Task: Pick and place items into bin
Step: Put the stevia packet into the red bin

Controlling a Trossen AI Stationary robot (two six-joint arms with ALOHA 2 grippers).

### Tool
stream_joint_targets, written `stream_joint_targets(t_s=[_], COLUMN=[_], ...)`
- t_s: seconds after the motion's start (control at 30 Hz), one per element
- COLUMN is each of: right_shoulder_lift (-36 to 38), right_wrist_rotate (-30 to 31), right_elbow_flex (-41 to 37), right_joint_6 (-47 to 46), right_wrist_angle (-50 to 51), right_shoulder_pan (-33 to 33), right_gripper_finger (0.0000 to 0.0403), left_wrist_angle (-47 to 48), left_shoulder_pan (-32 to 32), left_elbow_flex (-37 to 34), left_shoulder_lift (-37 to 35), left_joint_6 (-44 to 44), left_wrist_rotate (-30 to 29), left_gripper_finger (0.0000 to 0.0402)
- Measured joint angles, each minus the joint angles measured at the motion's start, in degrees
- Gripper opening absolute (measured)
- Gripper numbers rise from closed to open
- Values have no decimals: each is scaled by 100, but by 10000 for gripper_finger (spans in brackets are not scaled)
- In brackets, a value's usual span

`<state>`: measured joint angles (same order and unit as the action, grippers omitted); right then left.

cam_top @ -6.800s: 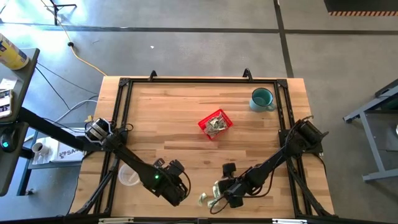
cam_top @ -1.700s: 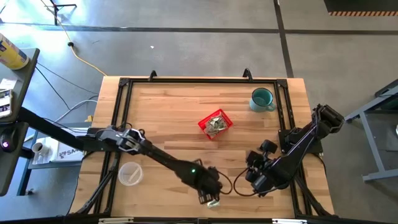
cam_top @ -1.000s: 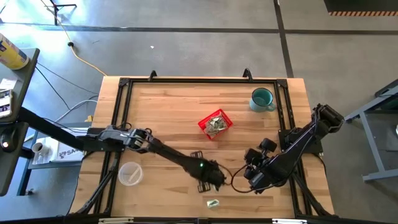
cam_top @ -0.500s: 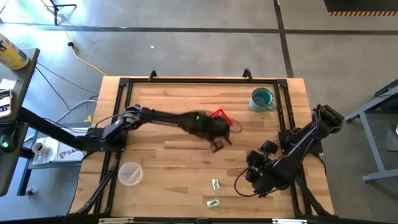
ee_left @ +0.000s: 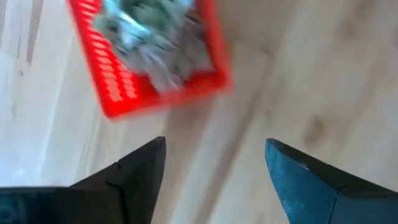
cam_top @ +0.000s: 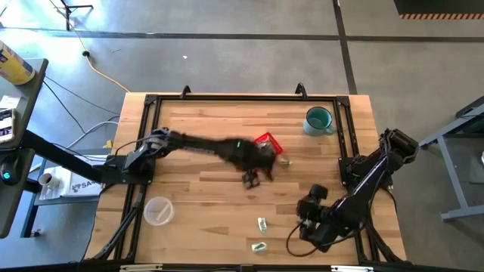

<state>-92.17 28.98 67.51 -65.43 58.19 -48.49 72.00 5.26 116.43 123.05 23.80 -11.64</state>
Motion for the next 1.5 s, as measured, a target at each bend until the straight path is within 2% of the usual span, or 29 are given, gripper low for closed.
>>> stream_joint_targets(t_s=[0.07,0.13,0.2,0.23,0.33,0.43,0.5,0.67,0.8,0.97,1.07,1.2,1.5], right_shoulder_lift=[-119,-236,-258,-192,180,484,575,637,631,624,581,511,141], right_wrist_rotate=[-135,-195,-3,133,212,-382,-611,-706,-842,-1288,-1625,-2022,-1746], right_elbow_flex=[5,3,-157,-292,-829,-1561,-1986,-2346,-2277,-2345,-2345,-2345,-2345], right_joint_6=[537,282,-163,-224,557,1862,2360,3255,4188,4621,4783,4935,4905], right_wrist_angle=[-126,616,1552,1681,792,-812,-1502,-1972,-2240,-2684,-2671,-2713,-2927], right_shoulder_pan=[99,230,421,543,1091,1788,2224,3101,3705,4521,4879,5054,4966], right_gripper_finger=[381,381,381,381,381,381,381,381,381,375,348,283,149], left_wrist_angle=[211,205,303,362,485,562,837,845,422,-329,-664,-746,-565], left_shoulder_pan=[403,752,983,1068,1354,1683,1900,2462,2839,3041,3127,3207,3226], left_elbow_flex=[6,6,6,6,4,-75,-171,-693,-1347,-2329,-2786,-3081,-3107], left_shoulder_lift=[-72,-77,-73,-73,-73,-75,-87,-305,-595,-1011,-1231,-1342,-1428], left_joint_6=[8,138,474,688,1304,1962,2495,3816,4640,5445,5699,5894,5857], left_wrist_rotate=[-369,-578,-673,-691,-831,-969,-968,-978,-924,-810,-724,-697,-810], left_gripper_finger=[295,276,254,243,215,197,191,192,197,194,193,193,193])
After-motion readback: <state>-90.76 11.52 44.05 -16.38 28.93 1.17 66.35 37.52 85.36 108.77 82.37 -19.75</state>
